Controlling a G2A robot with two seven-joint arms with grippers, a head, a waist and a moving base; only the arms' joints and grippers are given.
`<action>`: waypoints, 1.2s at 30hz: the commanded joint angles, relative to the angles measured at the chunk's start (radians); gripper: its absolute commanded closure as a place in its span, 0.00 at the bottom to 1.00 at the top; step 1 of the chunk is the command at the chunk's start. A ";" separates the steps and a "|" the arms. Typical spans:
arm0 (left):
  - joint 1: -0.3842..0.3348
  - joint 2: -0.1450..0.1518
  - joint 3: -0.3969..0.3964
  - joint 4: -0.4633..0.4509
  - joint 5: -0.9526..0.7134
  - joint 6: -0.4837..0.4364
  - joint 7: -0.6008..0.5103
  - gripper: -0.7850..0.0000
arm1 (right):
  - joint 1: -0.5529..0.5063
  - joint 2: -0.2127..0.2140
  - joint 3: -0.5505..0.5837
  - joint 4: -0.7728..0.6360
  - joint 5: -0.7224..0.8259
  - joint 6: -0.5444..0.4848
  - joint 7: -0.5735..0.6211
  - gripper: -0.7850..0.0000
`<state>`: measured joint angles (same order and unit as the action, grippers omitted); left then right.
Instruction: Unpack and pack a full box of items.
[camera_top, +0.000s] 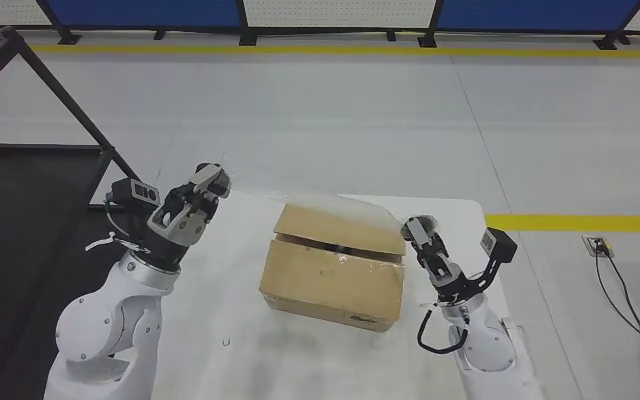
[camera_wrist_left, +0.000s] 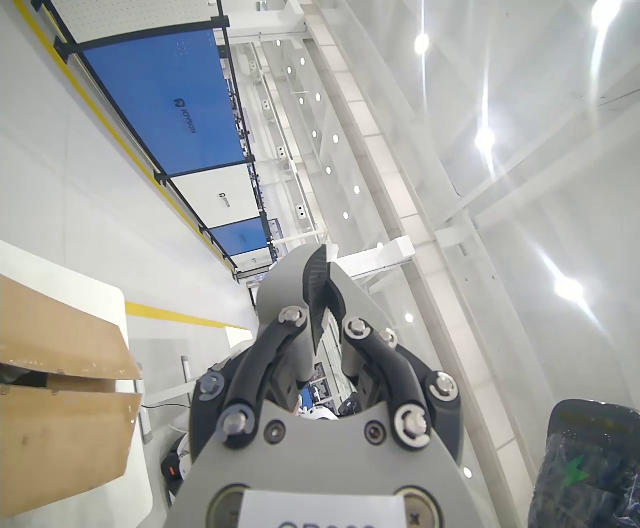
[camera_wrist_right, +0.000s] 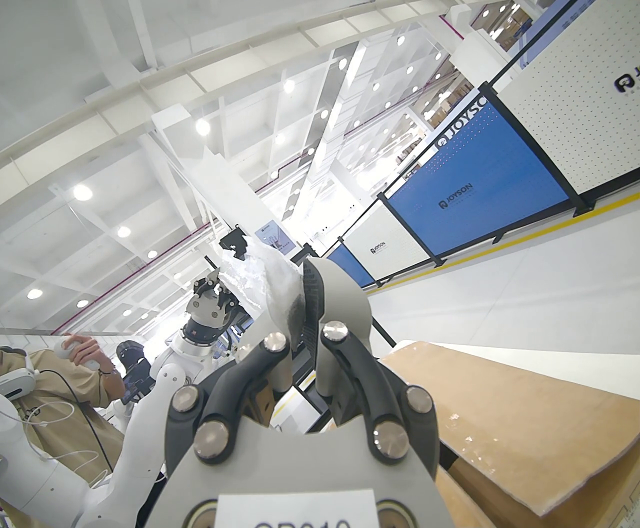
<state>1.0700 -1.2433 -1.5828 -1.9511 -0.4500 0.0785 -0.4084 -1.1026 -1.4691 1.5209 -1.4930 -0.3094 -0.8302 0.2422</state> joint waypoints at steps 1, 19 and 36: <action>0.000 0.000 0.000 0.000 0.000 0.000 0.000 1.00 | 0.000 0.000 0.000 0.000 0.000 0.000 0.000 1.00; 0.105 0.003 -0.003 0.044 -0.019 0.043 0.055 1.00 | -0.066 0.008 -0.035 -0.049 -0.209 0.201 -0.041 1.00; 0.122 -0.001 0.054 0.187 -0.002 0.056 0.107 1.00 | -0.084 0.007 -0.100 0.016 -0.486 0.273 -0.358 1.00</action>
<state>1.1930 -1.2436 -1.5334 -1.7722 -0.4593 0.1362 -0.3076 -1.1873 -1.4617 1.4267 -1.4858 -0.7887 -0.5518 -0.0977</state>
